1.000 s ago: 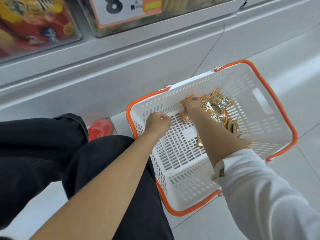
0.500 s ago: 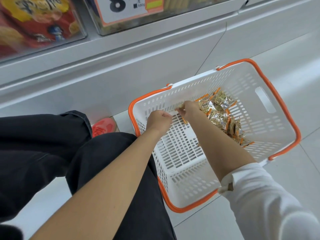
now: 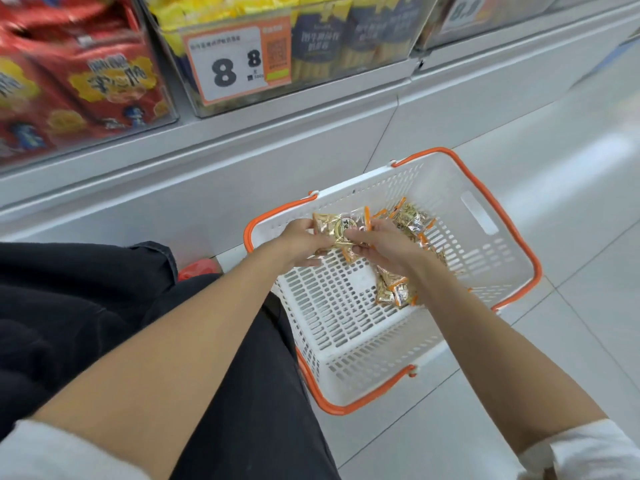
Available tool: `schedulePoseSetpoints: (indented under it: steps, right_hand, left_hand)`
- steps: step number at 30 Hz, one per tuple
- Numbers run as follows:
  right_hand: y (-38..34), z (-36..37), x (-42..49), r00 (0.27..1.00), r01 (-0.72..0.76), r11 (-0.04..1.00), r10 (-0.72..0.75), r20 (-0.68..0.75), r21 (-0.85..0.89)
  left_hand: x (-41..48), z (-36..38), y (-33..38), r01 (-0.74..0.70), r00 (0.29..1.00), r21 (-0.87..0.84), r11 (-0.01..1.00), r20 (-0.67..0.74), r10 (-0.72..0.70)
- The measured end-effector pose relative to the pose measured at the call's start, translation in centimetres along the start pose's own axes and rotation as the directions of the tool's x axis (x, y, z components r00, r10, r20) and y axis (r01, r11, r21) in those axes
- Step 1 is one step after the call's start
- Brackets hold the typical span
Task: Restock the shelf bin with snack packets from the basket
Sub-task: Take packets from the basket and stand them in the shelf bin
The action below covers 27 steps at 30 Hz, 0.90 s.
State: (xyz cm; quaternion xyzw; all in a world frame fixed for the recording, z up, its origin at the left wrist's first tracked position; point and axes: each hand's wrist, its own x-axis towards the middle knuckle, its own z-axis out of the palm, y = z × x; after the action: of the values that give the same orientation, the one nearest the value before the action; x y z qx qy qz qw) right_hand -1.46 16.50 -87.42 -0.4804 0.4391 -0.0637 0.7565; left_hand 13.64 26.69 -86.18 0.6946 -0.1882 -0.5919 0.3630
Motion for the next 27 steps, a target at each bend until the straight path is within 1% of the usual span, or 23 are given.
schedulePoseSetpoints:
  steps: [1, 3, 6, 9, 11, 15, 17, 20, 22, 25, 27]
  right_hand:
    - [-1.0, 0.4, -0.7, 0.999, 0.046, 0.999, -0.046, 0.008, 0.008]
    - [-3.1, 1.3, -1.9, 0.992, 0.129, 0.991, -0.128, 0.016, -0.025]
    - [-6.4, 2.5, -3.8, 0.978, 0.207, 0.969, -0.207, 0.017, -0.134]
    - [-9.8, 3.5, -5.8, 0.966, 0.257, 0.954, -0.254, 0.044, -0.153]
    - [-12.0, 4.2, -7.1, 0.956, 0.294, 0.946, -0.29, 0.05, -0.136]
    - [-15.9, 6.0, -9.7, 0.944, 0.326, 0.945, -0.323, 0.06, -0.034]
    - [-17.6, 7.0, -10.9, 0.937, 0.348, 0.936, -0.345, 0.061, -0.055]
    - [-19.9, 8.6, -12.1, 0.925, 0.38, 0.914, -0.373, 0.071, -0.141]
    - [-21.4, 9.6, -13.0, 0.912, 0.408, 0.885, -0.404, 0.068, -0.225]
    - [-23.8, 11.6, -14.3, 0.886, 0.447, 0.792, -0.455, 0.088, -0.416]
    - [-25.7, 13.3, -15.0, 0.862, 0.479, 0.722, -0.495, 0.111, -0.498]
  left_hand:
    - [-0.4, -0.2, 0.8, -0.001, 0.999, -0.055, 0.998, 0.034, 0.003]
    - [-1.6, -0.5, 2.4, -0.076, 0.996, -0.097, 0.992, 0.032, 0.08]
    - [-4.0, -1.6, 4.5, -0.225, 0.974, -0.048, 0.973, -0.007, 0.225]
    - [-6.4, -3.2, 6.8, -0.306, 0.952, -0.064, 0.95, -0.015, 0.305]
    - [-7.8, -4.2, 8.5, -0.319, 0.947, -0.102, 0.942, -0.008, 0.32]
    - [-11.1, -6.1, 11.5, -0.297, 0.951, -0.159, 0.942, 0.047, 0.307]
    - [-12.6, -7.1, 12.7, -0.316, 0.945, -0.156, 0.936, 0.034, 0.325]
    - [-14.8, -8.3, 14.3, -0.34, 0.94, -0.077, 0.937, -0.019, 0.34]
    - [-16.1, -9.2, 15.3, -0.373, 0.927, -0.053, 0.926, -0.06, 0.37]
    - [-18.3, -10.9, 17.5, -0.454, 0.888, -0.009, 0.891, -0.083, 0.451]
    - [-20.1, -12.3, 19.0, -0.512, 0.848, 0.097, 0.854, -0.106, 0.52]
